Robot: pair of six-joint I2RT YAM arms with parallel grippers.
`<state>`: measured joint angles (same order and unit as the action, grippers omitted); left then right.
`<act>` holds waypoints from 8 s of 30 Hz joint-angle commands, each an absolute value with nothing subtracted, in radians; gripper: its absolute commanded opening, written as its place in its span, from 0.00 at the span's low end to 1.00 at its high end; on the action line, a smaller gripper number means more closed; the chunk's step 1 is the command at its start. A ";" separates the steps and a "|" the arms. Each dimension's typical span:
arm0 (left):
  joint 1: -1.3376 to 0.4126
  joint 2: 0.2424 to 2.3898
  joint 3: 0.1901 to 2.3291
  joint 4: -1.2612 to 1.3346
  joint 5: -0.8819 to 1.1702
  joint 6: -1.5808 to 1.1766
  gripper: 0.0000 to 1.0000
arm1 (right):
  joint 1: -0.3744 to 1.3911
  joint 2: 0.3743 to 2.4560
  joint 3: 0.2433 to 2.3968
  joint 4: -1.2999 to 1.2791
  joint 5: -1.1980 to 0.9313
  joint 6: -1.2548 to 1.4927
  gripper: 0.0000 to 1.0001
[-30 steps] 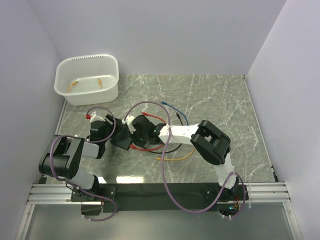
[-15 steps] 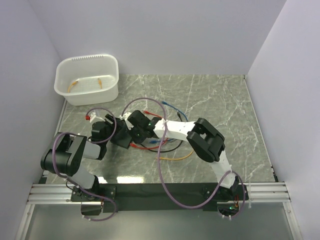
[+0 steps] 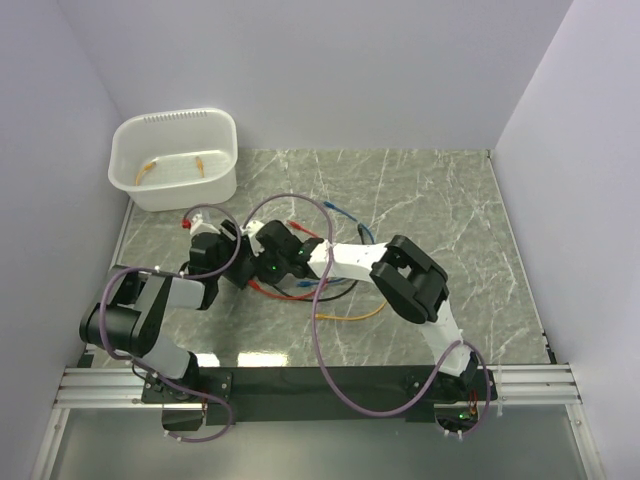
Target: Insert the plug into the switch port
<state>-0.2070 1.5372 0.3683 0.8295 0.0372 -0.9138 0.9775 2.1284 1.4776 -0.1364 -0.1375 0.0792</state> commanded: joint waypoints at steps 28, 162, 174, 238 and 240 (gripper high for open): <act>-0.133 1.261 0.557 0.267 0.177 -0.864 0.72 | 0.937 1.827 1.229 0.156 0.100 0.149 0.45; -0.133 0.940 0.081 1.092 0.448 -0.945 0.69 | 0.838 1.689 1.075 0.304 -0.577 0.201 0.00; -0.133 0.899 0.123 0.825 0.193 -0.917 0.70 | 0.856 1.671 1.060 0.281 -0.328 0.187 0.00; -0.040 1.555 0.560 0.546 0.193 -0.828 0.61 | 0.810 2.147 1.543 -0.110 0.158 0.272 0.00; -0.040 1.557 0.555 0.549 0.212 -0.841 0.60 | 0.813 2.158 1.554 -0.113 0.144 0.265 0.00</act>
